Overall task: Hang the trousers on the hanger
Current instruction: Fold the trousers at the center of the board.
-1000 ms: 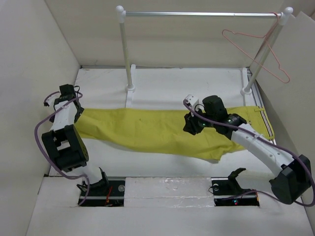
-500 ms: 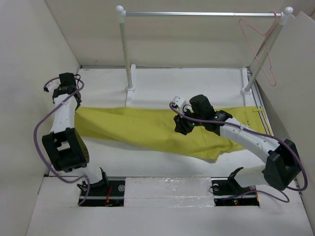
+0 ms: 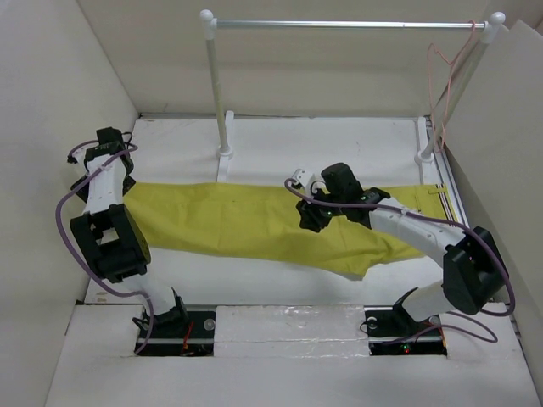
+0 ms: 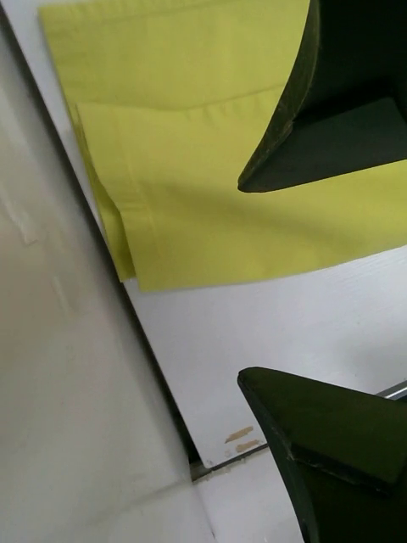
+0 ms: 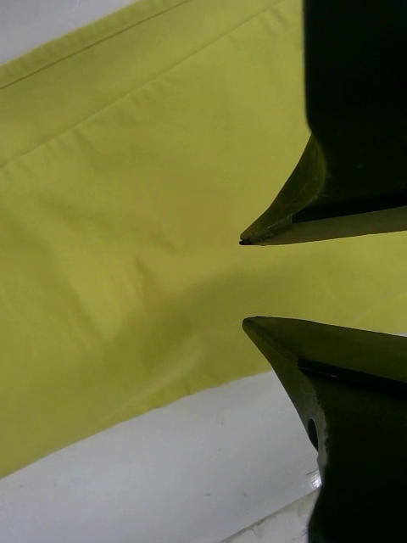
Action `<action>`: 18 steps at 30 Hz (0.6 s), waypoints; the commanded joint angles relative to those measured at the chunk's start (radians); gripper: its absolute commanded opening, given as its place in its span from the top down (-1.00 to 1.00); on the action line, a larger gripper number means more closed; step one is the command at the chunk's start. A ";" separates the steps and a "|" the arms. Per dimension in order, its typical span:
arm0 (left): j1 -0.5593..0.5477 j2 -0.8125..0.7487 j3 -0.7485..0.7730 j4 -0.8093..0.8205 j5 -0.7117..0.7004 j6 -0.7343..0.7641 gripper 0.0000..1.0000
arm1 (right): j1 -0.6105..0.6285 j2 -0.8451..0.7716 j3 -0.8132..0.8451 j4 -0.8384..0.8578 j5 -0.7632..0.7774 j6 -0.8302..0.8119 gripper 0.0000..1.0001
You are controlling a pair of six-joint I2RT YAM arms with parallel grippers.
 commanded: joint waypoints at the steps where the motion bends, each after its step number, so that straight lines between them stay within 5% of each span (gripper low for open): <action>1: 0.020 -0.011 0.061 -0.043 -0.063 -0.027 -0.62 | -0.006 -0.009 0.067 -0.009 0.012 -0.049 0.10; 4: 0.020 0.017 0.095 -0.025 -0.039 -0.031 -0.60 | -0.016 -0.021 0.081 -0.012 0.018 -0.052 0.38; 6: -0.023 0.014 0.088 0.006 -0.032 -0.003 -0.52 | -0.016 -0.009 0.087 0.053 -0.011 -0.048 1.00; 10: -0.123 0.062 0.110 0.031 -0.089 0.022 -0.20 | 0.012 0.190 0.229 0.050 -0.089 -0.121 1.00; 11: -0.144 0.095 0.129 0.023 -0.097 0.022 0.16 | 0.012 0.236 0.277 0.021 -0.100 -0.136 1.00; 14: -0.221 0.136 0.181 0.031 -0.117 0.061 0.68 | 0.023 0.378 0.412 0.019 -0.153 -0.156 1.00; 16: -0.232 0.164 0.192 0.057 -0.010 0.110 0.82 | 0.023 0.454 0.490 -0.006 -0.204 -0.187 0.97; 18: -0.232 0.222 0.204 0.054 0.041 0.108 0.97 | 0.032 0.570 0.636 -0.067 -0.218 -0.210 0.53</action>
